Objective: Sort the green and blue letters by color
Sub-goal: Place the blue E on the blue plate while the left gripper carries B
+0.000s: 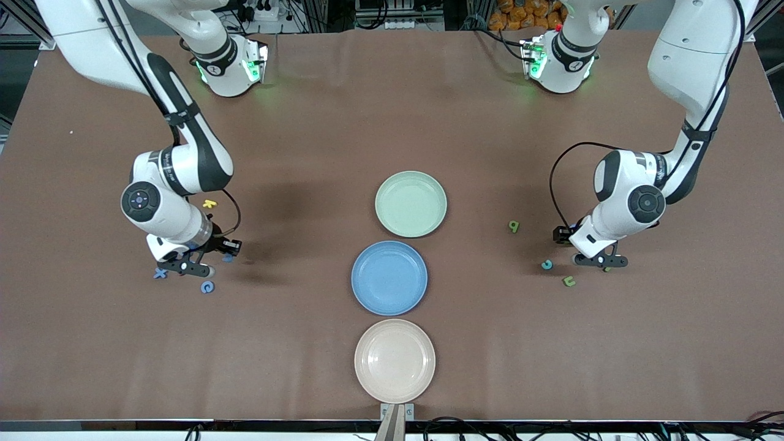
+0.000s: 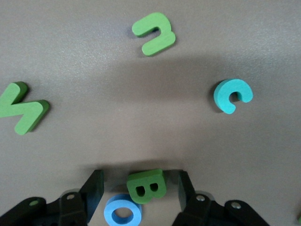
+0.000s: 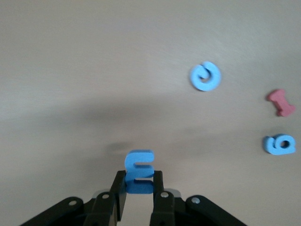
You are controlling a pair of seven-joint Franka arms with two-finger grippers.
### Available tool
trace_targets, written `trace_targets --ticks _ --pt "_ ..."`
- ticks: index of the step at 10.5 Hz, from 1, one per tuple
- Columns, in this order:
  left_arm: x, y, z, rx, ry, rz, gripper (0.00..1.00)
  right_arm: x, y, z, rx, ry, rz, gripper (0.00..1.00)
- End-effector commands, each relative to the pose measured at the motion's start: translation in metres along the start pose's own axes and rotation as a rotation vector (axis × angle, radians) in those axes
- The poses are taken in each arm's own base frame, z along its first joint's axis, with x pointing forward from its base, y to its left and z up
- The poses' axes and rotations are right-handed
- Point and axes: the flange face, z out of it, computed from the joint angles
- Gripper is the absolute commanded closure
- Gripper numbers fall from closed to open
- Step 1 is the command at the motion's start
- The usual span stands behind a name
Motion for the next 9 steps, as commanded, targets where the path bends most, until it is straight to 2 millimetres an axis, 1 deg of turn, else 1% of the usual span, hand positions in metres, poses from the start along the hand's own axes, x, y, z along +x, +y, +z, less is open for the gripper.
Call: trace_targets --ticks 1,2,3,4,5,6,7,8,9 --pt "0.003 0.003 0.001 0.016 0.012 -0.003 0.38 -0.001 -0.063 -0.032 0.046 0.032 -0.024 0.99" --pt "0.003 0.003 0.001 0.016 0.012 -0.003 0.53 -0.003 -0.087 -0.043 0.080 0.044 -0.033 0.99" --pt "0.003 0.003 0.001 0.016 0.012 -0.003 0.66 -0.006 -0.107 -0.050 0.115 0.050 -0.035 0.99" --pt "0.003 0.003 0.001 0.015 0.012 -0.002 0.83 -0.009 -0.131 -0.053 0.144 0.051 -0.051 0.98" --pt "0.003 0.003 0.001 0.015 0.012 -0.002 0.98 -0.016 -0.168 -0.052 0.181 0.047 -0.074 0.98" --pt "0.004 0.003 0.001 0.016 0.014 0.000 1.00 -0.020 -0.201 -0.048 0.219 0.042 -0.090 0.98" --pt "0.005 0.004 -0.003 0.016 0.020 0.001 1.00 -0.018 -0.224 -0.046 0.239 0.052 -0.107 0.98" --pt "0.007 0.007 -0.013 0.015 0.037 0.006 1.00 -0.015 -0.245 -0.041 0.260 0.070 -0.124 0.96" --pt "0.012 0.010 -0.028 0.015 0.062 0.011 1.00 -0.017 -0.263 -0.033 0.282 0.098 -0.141 0.96"
